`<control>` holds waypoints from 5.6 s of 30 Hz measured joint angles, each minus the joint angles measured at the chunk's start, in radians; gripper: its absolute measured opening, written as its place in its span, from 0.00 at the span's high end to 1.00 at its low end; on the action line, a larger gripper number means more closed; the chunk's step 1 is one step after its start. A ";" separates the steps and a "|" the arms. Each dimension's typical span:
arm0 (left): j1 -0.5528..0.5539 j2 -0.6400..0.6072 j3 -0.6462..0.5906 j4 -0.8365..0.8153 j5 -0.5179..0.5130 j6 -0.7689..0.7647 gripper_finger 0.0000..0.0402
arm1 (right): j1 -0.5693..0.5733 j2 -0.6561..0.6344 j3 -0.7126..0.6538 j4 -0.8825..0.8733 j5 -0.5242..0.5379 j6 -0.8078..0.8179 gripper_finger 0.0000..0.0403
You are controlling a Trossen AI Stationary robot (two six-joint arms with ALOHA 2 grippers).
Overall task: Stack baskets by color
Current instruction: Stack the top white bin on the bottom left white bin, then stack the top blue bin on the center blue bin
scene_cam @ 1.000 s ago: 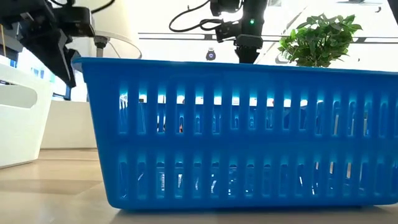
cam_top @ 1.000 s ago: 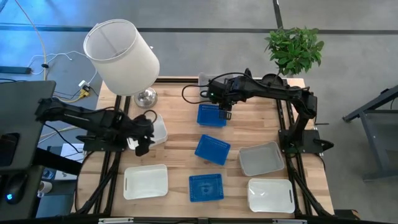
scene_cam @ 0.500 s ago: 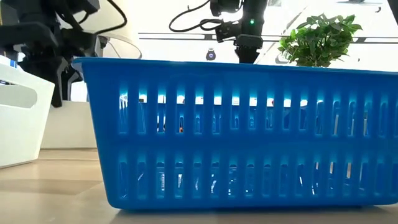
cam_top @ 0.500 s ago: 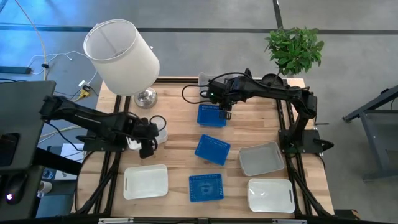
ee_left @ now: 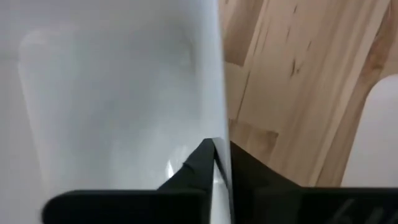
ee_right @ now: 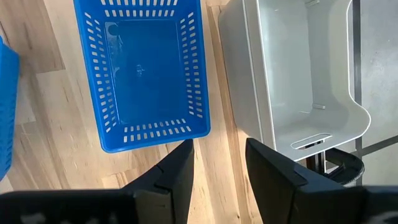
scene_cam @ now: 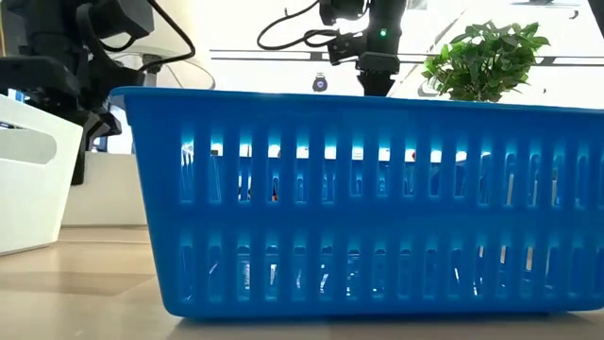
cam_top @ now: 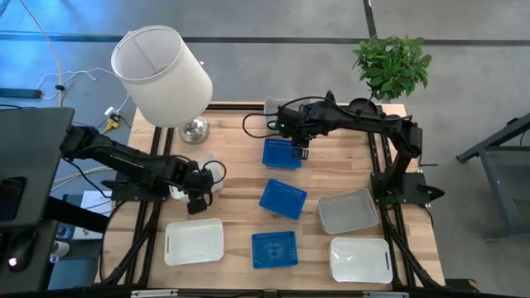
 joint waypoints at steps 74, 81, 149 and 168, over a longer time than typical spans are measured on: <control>-0.770 0.555 0.893 -0.486 -0.141 -0.646 1.00 | 0.000 0.001 -0.001 0.113 0.000 0.091 0.68; -0.769 0.556 0.893 -0.430 -0.153 -0.650 1.00 | 0.000 0.001 -0.001 0.112 0.000 0.095 0.68; -0.591 0.297 0.853 -0.683 -0.412 -0.463 0.69 | 0.060 0.109 0.000 0.034 -0.270 -0.059 0.68; -0.517 -0.058 0.475 -0.496 -0.394 -0.568 0.69 | 0.073 0.247 0.000 0.070 -0.230 0.008 0.68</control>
